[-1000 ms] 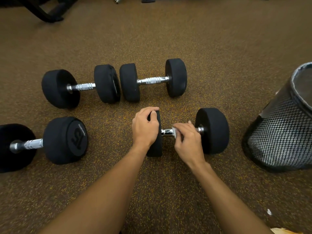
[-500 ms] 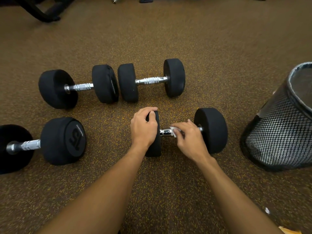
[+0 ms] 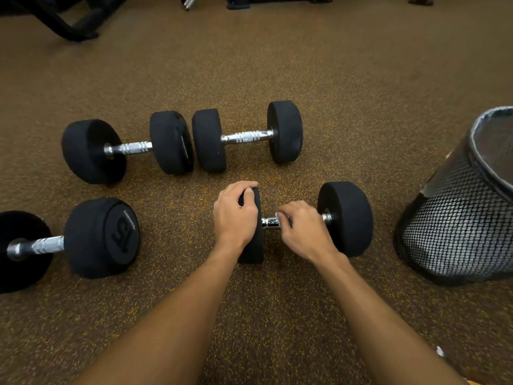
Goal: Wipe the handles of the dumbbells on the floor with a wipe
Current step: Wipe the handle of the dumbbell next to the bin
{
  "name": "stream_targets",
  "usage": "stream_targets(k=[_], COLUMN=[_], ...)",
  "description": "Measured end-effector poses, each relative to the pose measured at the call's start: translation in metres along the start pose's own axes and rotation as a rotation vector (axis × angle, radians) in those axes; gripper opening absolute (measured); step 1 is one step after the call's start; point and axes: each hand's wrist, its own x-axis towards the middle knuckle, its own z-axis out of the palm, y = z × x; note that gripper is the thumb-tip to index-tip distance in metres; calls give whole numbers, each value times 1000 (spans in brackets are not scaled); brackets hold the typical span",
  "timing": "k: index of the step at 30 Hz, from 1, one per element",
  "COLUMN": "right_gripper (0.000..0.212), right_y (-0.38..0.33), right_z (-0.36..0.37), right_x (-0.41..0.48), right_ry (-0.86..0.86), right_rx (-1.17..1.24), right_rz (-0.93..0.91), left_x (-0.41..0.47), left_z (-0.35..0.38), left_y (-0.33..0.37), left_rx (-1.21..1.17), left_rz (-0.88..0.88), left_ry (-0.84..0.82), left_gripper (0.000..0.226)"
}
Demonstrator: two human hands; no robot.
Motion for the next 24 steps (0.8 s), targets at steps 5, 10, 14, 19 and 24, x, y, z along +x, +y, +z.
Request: stream_targets(k=[5,10,14,19,24], right_gripper=[24,24,21,24,22], right_y=[6,-5,3,-3,8], right_z=[-7,-4,-12,-5,-12], right_x=[-6,-2,-7,-1,-5], right_ry=[83,-7,83,5,51], right_rx=[56,51,112,59,79], right_rz=[83,-10,80,10,74], left_x=[1,0,0,0,0], left_z=[0,0,0,0,1], left_y=[-1,1,1,1,-1], left_rx=[-2,5,0,-1,-18], left_rz=[-5,-6,-14,-26,-8], left_ry=[3,1,0,-8,5], left_gripper=[28,28,27,27,28])
